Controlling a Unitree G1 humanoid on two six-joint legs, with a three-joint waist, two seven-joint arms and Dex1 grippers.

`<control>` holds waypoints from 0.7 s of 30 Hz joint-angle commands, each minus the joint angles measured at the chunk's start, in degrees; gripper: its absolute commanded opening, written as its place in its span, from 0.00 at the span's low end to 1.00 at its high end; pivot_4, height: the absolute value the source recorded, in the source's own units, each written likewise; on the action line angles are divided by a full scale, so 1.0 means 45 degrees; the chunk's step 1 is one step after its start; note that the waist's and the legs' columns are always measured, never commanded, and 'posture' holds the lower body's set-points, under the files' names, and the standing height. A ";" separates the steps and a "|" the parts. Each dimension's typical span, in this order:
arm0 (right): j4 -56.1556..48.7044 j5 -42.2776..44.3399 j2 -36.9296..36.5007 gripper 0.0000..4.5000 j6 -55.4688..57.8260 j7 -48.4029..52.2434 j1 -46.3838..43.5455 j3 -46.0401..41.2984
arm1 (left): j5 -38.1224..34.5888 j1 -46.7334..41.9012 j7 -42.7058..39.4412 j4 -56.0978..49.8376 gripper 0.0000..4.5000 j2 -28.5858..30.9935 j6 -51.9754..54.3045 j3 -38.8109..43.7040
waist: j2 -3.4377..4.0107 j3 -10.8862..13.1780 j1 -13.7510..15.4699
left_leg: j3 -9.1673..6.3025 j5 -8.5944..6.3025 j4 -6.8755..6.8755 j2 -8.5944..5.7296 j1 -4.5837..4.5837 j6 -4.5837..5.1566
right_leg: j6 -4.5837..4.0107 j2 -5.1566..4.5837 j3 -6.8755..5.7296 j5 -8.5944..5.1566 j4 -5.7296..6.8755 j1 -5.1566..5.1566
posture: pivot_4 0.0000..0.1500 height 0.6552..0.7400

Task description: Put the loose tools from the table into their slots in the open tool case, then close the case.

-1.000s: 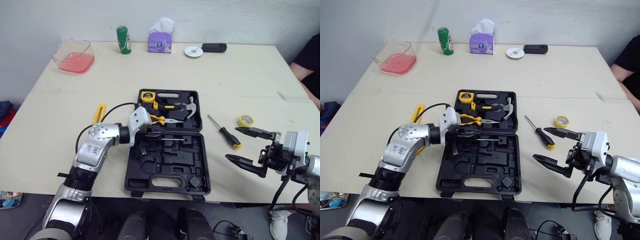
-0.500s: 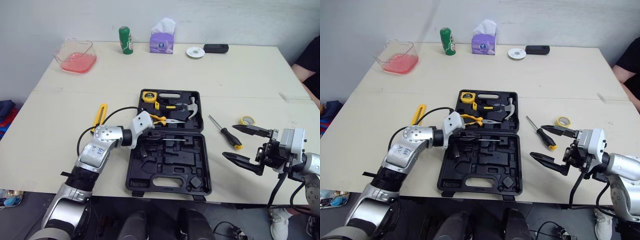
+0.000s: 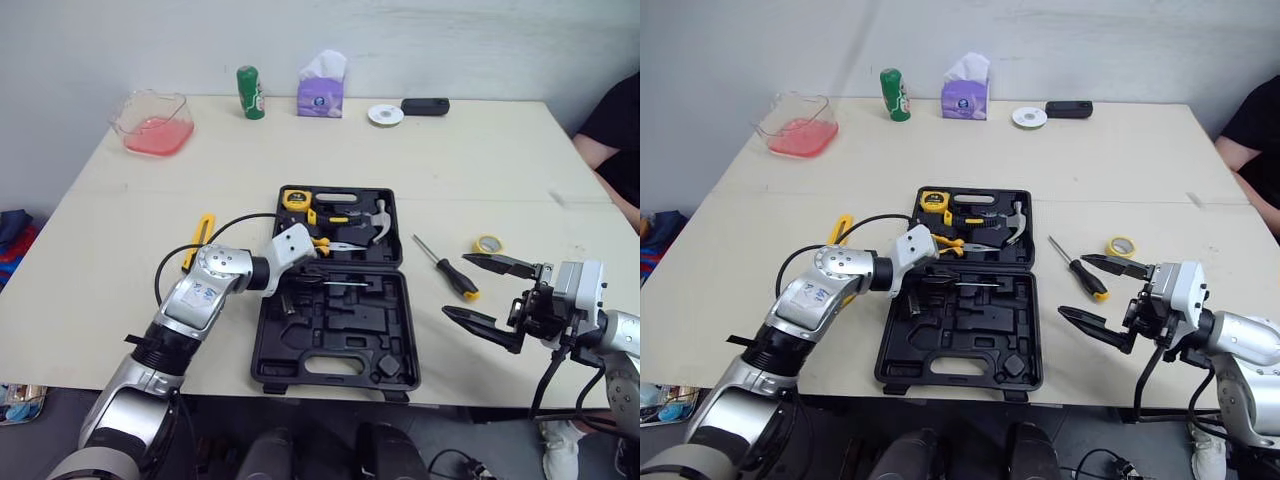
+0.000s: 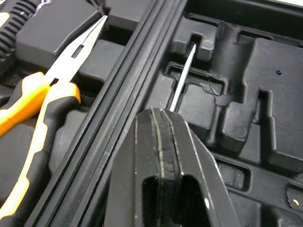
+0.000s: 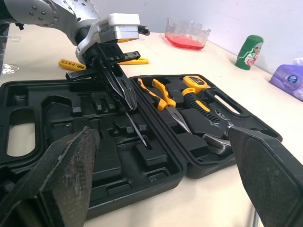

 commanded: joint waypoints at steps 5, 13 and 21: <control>0.0437 0.0082 0.0288 1.00 -0.0094 -0.0848 0.0331 -0.0923 | -0.1214 0.0695 -0.1094 -0.0383 0.01 0.0183 -0.2879 0.1597 | 0.0000 0.0017 -0.0019 | 0.0023 -0.0001 0.0000 0.0006 -0.0051 -0.0002 | -0.0001 -0.0002 0.0017 0.0000 0.0022 -0.0063 | 1.00 1.00; 0.2089 -0.1075 -0.0062 1.00 -0.0541 -0.2312 0.1190 -0.2731 | -0.4136 0.2971 -0.2738 -0.1471 0.32 0.2859 -0.3595 0.6400 | 0.0014 0.0047 -0.0136 | 0.0027 -0.0002 -0.0002 0.0011 -0.0099 0.0001 | -0.0001 0.0001 -0.0003 0.0000 0.0006 -0.0101 | 1.00 1.00; 0.4648 -0.2106 -0.0415 1.00 -0.1671 -0.3112 0.1853 -0.4313 | -0.3880 0.6724 -0.1267 0.0061 0.98 0.4117 -0.4566 1.0959 | 0.0039 0.0068 -0.0073 | 0.0043 -0.0067 -0.0012 0.0021 -0.0084 0.0022 | -0.0003 -0.0017 0.0020 -0.0002 -0.0062 -0.0102 | 1.00 1.00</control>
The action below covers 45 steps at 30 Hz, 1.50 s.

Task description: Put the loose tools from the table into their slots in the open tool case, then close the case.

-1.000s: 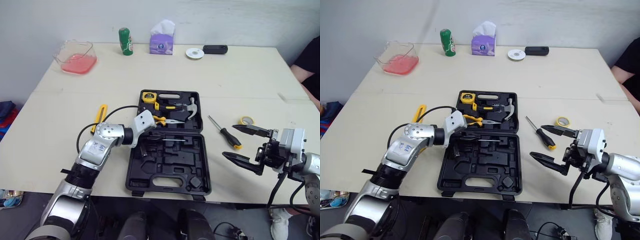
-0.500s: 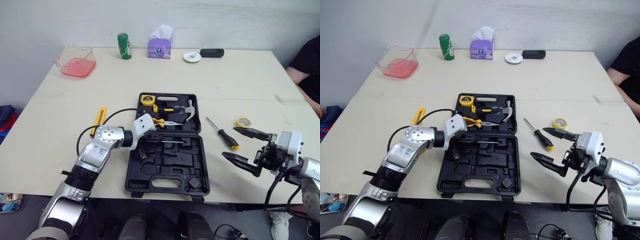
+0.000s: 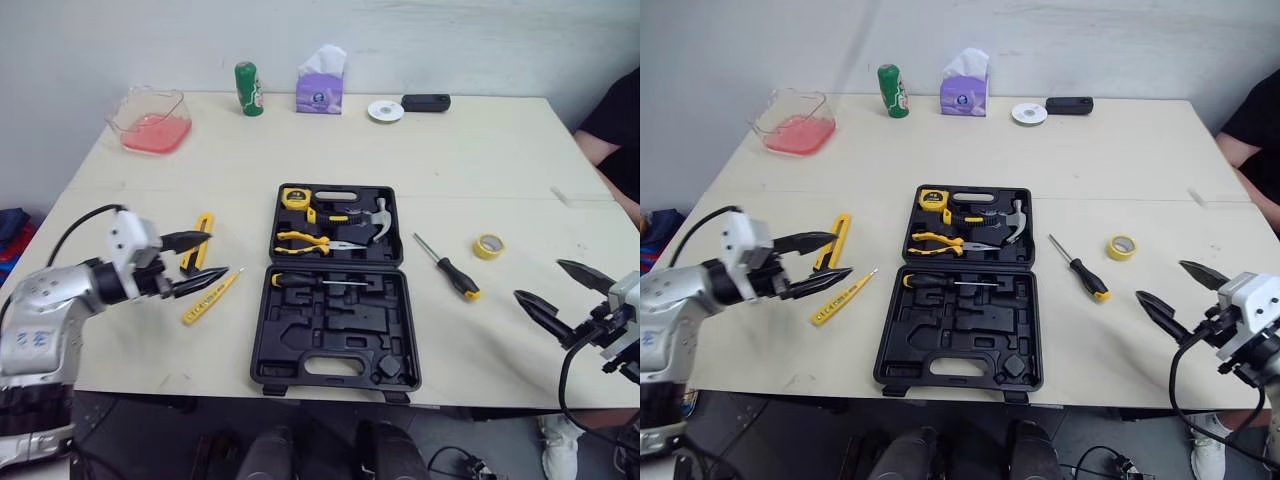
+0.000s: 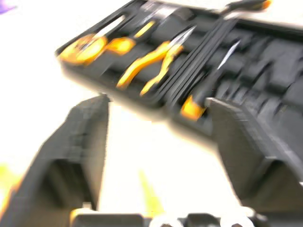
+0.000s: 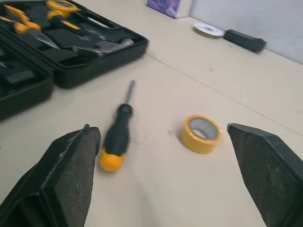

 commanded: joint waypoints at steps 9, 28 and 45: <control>0.4544 -0.0332 -0.0686 1.00 -0.2492 -0.0057 0.0038 -0.1845 | 0.0220 0.3612 0.2394 0.2833 0.98 0.0341 -0.2359 0.5339 | 0.0016 0.0020 -0.0088 | 0.0054 -0.0100 -0.0012 0.0015 0.0016 -0.0008 | 0.0009 -0.0014 0.0039 0.0004 -0.0054 0.0002 | 1.00 1.00; 0.2474 0.0604 0.0200 1.00 -0.1339 -0.0106 0.0178 -0.0850 | -0.1931 0.3742 0.2050 -0.0445 0.98 0.0244 -0.0225 0.4260 | 0.0070 0.0048 -0.0295 | 0.0088 -0.0126 -0.0038 0.0028 0.0012 -0.0041 | -0.0002 -0.0013 0.0071 -0.0002 -0.0052 -0.0039 | 1.00 1.00; -0.5119 0.3146 -0.1571 1.00 0.9707 -0.2893 -0.1334 0.2662 | -0.3660 -0.0050 0.0307 -0.5097 0.98 0.0596 0.2048 -0.1029 | 0.0069 0.0050 -0.0243 | 0.0113 -0.0052 0.0011 0.0018 -0.0155 0.0034 | 0.0007 0.0024 0.0081 0.0004 0.0035 -0.0194 | 1.00 1.00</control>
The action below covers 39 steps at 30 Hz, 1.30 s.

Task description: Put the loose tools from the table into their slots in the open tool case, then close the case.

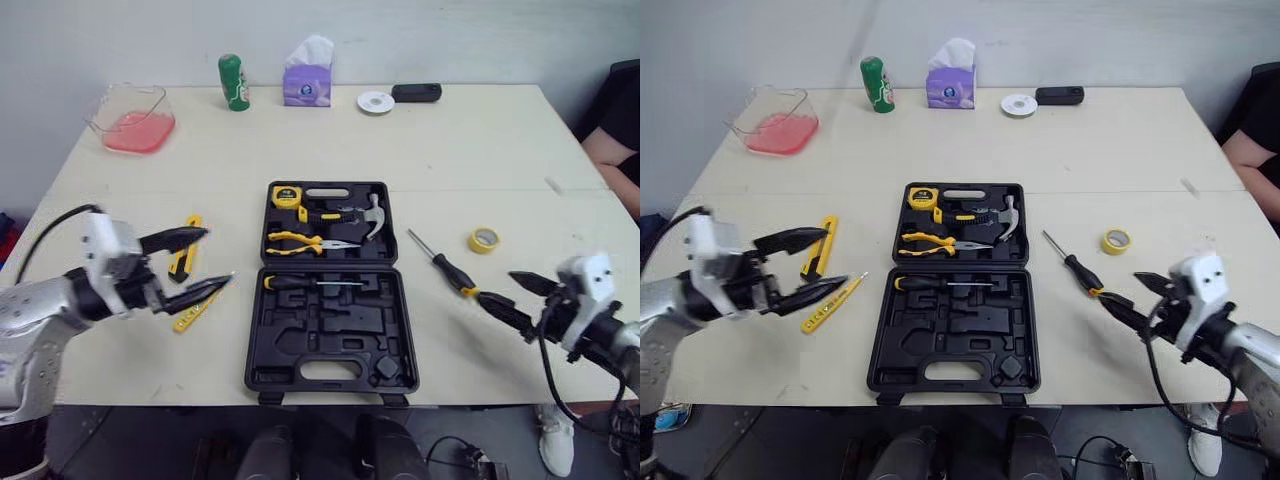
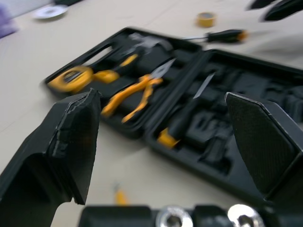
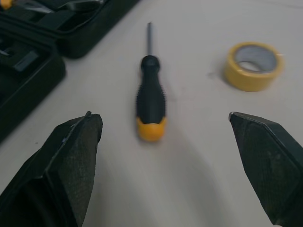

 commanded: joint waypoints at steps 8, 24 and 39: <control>0.0298 -0.0999 -0.0754 1.00 0.3205 -0.0945 -0.3324 0.2750 | -0.0560 -0.1291 -0.0795 -0.1774 0.98 -0.0175 0.0284 -0.2058 | -0.0016 0.0010 0.0004 | 0.0009 0.0033 0.0002 -0.0012 0.0009 -0.0005 | 0.0014 0.0010 0.0010 0.0008 0.0011 0.0002 | 1.00 1.00; 0.1849 -0.3037 -0.0325 0.24 0.3494 -0.1017 -0.4917 0.4204 | -0.0703 -0.1299 -0.0980 -0.2227 1.00 -0.0321 0.0446 -0.2358 | -0.0029 0.0012 0.0088 | -0.0001 0.0067 0.0014 -0.0031 -0.0014 0.0007 | 0.0031 0.0029 -0.0001 0.0017 0.0014 0.0000 | 1.00 1.00; 0.0105 -0.3224 -0.1498 0.23 -0.0387 0.3529 -0.7994 0.5340 | 0.0304 -0.0123 -0.2750 -0.0248 1.00 0.0472 -0.1630 -0.0920 | -0.0017 0.0030 -0.0059 | 0.0018 0.0063 0.0006 0.0012 -0.0013 -0.0019 | 0.0023 0.0119 0.0003 0.0013 0.0014 -0.0021 | 1.00 1.00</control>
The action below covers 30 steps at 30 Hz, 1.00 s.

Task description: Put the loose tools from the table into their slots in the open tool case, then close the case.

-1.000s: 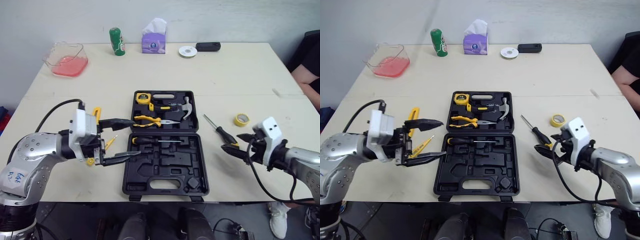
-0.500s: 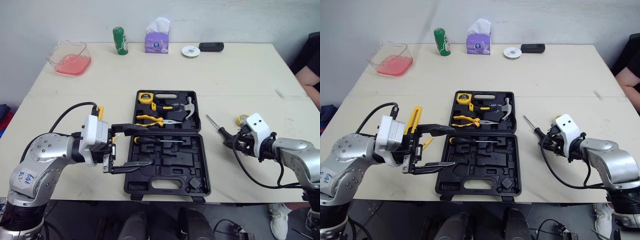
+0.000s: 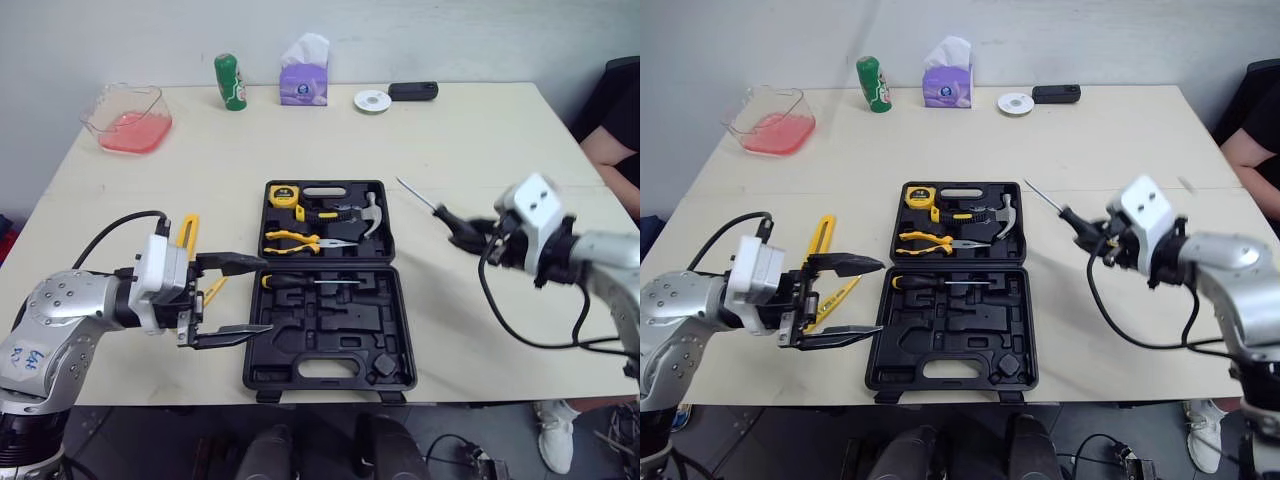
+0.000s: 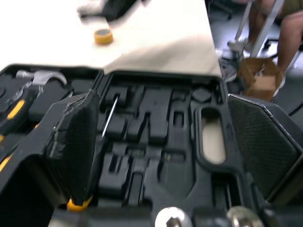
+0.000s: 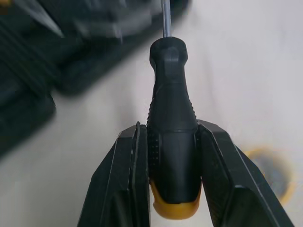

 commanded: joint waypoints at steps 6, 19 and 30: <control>-0.1033 -0.0600 -0.0071 0.23 -0.1417 0.3940 -0.1434 0.3416 | 0.0541 0.1366 -0.0461 0.0175 1.00 0.0396 -0.1103 0.1027 | -0.0023 0.0006 0.0056 | -0.0028 -0.0015 0.0001 -0.0010 -0.0043 0.0002 | -0.0011 -0.0084 -0.0015 -0.0006 -0.0016 -0.0019 | 1.00 1.00; -0.1079 -0.2484 0.1082 0.23 -0.0062 0.3983 -0.2239 0.5875 | 0.0285 0.2972 0.0144 -0.0447 1.00 0.0607 -0.0393 0.2156 | -0.0032 0.0008 0.0020 | -0.0044 -0.0012 0.0013 -0.0021 -0.0052 0.0011 | 0.0000 -0.0112 -0.0033 0.0000 -0.0015 -0.0021 | 1.00 1.00; -0.0738 -0.3781 0.1418 0.23 -0.0365 0.4000 -0.2541 0.6389 | 0.0281 0.3609 0.0686 -0.0985 1.00 0.0456 -0.0181 0.2396 | -0.0032 0.0008 0.0010 | -0.0043 -0.0012 0.0013 -0.0024 -0.0051 0.0009 | -0.0002 -0.0113 -0.0031 -0.0001 -0.0010 -0.0024 | 1.00 1.00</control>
